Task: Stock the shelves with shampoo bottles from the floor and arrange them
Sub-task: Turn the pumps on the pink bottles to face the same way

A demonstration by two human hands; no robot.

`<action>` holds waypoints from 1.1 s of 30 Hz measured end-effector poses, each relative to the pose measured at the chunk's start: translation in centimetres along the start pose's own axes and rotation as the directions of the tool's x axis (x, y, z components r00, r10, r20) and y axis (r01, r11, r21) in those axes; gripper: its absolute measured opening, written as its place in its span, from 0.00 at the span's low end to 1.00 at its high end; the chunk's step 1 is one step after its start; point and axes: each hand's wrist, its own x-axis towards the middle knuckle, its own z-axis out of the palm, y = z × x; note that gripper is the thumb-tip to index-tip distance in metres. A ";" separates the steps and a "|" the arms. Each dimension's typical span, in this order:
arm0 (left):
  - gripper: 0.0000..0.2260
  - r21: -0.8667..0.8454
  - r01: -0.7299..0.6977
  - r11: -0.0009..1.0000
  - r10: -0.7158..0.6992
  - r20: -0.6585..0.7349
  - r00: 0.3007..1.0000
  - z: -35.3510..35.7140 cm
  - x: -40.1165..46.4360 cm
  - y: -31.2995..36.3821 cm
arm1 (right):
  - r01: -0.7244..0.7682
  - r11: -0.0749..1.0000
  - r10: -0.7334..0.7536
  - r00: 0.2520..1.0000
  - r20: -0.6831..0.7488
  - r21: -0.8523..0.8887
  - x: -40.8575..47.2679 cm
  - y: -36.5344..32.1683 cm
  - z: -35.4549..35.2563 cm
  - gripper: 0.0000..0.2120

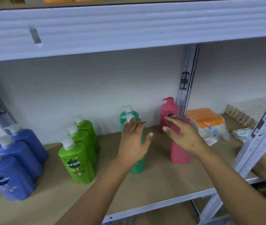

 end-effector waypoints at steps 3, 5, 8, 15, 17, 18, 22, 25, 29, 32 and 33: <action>0.24 -0.085 -0.031 0.996 0.035 0.050 0.998 1.7 0.8 2.2 | 0.007 1.000 -0.011 0.988 -0.151 -0.023 -1.0 1.8 -2.4 0.19; 0.22 -0.139 -0.035 0.990 0.048 0.091 0.995 3.3 1.4 3.3 | -0.021 1.000 0.020 0.977 -0.211 -0.002 -1.5 3.0 -3.3 0.18; 0.20 -0.193 0.008 0.981 0.030 0.191 0.981 6.0 2.3 4.5 | -0.052 0.997 0.064 0.968 -0.244 0.053 -1.9 4.6 -3.7 0.18; 0.25 -0.341 0.184 0.922 -0.048 0.370 0.928 9.7 3.5 5.7 | -0.216 0.964 0.219 0.976 -0.005 0.154 -1.3 7.1 -3.5 0.23; 0.27 -0.374 0.213 0.903 -0.066 0.370 0.927 10.5 3.6 5.6 | -0.241 0.949 0.237 0.971 0.045 0.205 -0.7 7.9 -3.4 0.25; 0.28 -0.396 0.230 0.889 -0.071 0.376 0.924 10.9 3.5 5.5 | -0.259 0.938 0.250 0.966 0.069 0.230 -0.5 8.3 -3.2 0.26; 0.30 -0.480 0.276 0.833 -0.104 0.354 0.929 12.6 3.1 4.9 | -0.298 0.897 0.270 0.954 0.131 0.326 0.3 9.7 -2.9 0.29; 0.29 -0.513 0.283 0.810 -0.144 0.295 0.945 13.8 3.2 4.1 | -0.290 0.885 0.260 0.957 0.131 0.363 0.7 10.2 -2.9 0.28; 0.27 -0.548 0.290 0.784 -0.163 0.269 0.949 14.5 3.8 3.7 | -0.276 0.884 0.244 0.961 0.131 0.378 1.8 10.8 -2.8 0.26; 0.27 -0.575 0.296 0.763 -0.172 0.261 0.950 15.0 4.5 3.1 | -0.270 0.886 0.240 0.963 0.125 0.376 2.7 11.0 -2.4 0.26; 0.27 -0.575 0.301 0.761 -0.175 0.265 0.948 15.2 4.8 2.9 | -0.267 0.890 0.240 0.963 0.120 0.369 3.1 11.1 -2.2 0.26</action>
